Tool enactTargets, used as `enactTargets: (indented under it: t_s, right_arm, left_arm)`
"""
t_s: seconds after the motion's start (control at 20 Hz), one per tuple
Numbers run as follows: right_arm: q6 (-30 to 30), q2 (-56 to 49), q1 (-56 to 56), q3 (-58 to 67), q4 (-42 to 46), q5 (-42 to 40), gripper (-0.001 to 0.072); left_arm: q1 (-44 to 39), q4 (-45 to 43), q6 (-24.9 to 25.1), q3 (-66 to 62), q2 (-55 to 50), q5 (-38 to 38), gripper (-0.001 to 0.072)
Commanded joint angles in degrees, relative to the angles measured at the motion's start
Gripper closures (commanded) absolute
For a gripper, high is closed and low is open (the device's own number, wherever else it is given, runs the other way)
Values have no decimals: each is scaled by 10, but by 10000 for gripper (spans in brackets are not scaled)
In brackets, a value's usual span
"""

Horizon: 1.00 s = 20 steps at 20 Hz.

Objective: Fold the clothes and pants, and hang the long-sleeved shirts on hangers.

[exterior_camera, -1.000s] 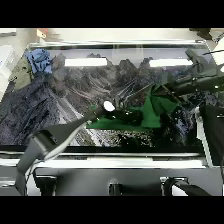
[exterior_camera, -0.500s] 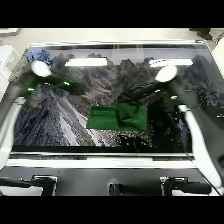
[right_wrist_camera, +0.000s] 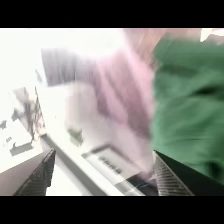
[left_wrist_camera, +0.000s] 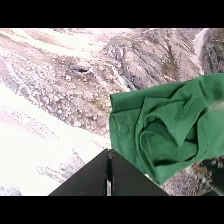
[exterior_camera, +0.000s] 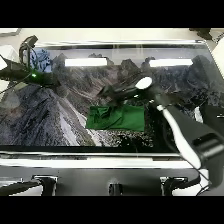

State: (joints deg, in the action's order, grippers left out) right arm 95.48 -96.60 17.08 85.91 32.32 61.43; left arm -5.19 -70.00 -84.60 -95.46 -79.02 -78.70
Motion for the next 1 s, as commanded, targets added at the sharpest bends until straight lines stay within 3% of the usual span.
enactTargets:
  t_s: [0.0,0.1,0.15,0.25,0.35,0.45,0.6,0.75,0.8,0.85,0.9,0.95]
  right_arm:
    - [1,57,-148,0,156,155,9]
    - [17,67,-226,-10,292,239,23]
    - [19,67,-252,-33,317,253,47]
    - [-6,66,-268,-113,268,203,84]
    - [-94,55,-253,-191,169,126,95]
    - [-171,21,-235,-224,112,103,104]
    - [-215,-26,-227,-225,75,98,106]
    - [-218,-38,-225,-225,58,82,165]
    - [-218,-38,-221,-225,58,85,247]
    - [-223,-38,-217,-225,53,91,385]
    - [-248,-37,-216,-224,35,106,600]
    - [-282,-35,-217,-218,1,129,678]
  left_arm:
    - [2,-1,7,0,5,-8,678]
    - [2,-1,6,0,5,-9,677]
    - [2,-1,6,0,5,-9,678]
    - [2,-1,6,0,5,-8,677]
    - [2,-1,-9,0,5,-9,677]
    - [2,-1,-10,0,5,-13,677]
    - [2,-1,-16,0,5,-19,677]
    - [2,0,-25,0,5,-19,677]
    - [2,0,-25,0,5,-19,677]
    - [2,0,-25,0,5,-19,677]
    - [2,0,-25,0,5,-19,677]
    - [2,0,-24,0,5,-19,677]
